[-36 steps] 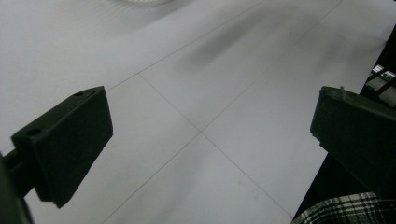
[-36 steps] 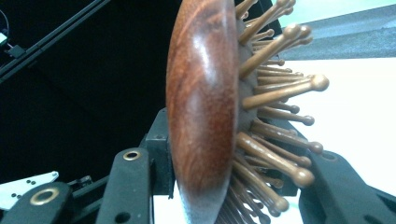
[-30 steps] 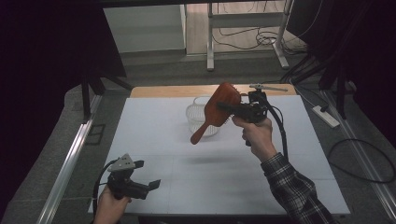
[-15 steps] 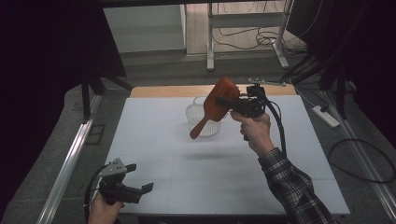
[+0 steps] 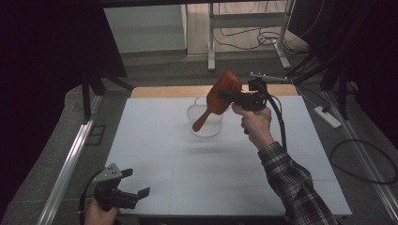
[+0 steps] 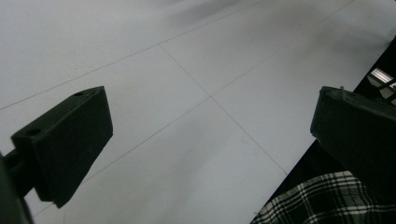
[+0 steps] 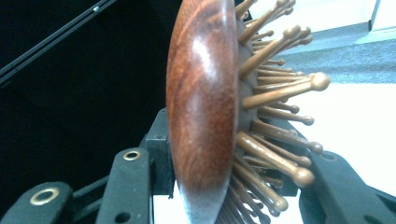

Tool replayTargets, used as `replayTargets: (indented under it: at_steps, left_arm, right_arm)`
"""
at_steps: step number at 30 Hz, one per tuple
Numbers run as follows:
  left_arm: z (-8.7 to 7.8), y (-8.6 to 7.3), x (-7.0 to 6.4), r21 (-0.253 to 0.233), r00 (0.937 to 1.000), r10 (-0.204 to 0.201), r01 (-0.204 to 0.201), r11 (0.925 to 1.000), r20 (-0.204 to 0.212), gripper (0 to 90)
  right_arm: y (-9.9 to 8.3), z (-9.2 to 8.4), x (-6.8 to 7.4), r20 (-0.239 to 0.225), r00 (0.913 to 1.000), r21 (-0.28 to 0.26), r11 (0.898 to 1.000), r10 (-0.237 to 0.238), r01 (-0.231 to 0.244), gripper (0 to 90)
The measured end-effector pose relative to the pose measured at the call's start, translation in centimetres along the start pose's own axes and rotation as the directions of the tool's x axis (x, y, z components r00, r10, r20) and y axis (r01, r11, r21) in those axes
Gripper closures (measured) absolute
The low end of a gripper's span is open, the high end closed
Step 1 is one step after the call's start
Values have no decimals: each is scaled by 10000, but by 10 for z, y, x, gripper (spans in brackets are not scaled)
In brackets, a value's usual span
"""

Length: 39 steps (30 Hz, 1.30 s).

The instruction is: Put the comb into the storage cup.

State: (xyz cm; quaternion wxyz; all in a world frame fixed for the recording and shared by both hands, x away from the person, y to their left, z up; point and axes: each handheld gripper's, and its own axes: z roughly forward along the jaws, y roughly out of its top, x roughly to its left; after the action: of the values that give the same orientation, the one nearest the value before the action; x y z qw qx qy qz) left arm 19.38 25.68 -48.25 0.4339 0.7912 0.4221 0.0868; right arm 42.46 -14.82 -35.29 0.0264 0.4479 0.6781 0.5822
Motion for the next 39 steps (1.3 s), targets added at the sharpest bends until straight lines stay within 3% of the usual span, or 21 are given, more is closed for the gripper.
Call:
replayTargets:
  at_steps: [23, 39]
  left_arm:
    - [-6, -3, -3, -22, 9999, -17, 16, 10000, -142, 0]
    - [-5, -3, -4, 15, 9999, 0, 0, 10000, -167, 0]
  right_arm:
    - [25, 18, -11, 807, 9967, -425, 9990, -80, 115, 530]
    - [14, 39, -20, 1260, 9917, -121, 9996, -239, 256, 529]
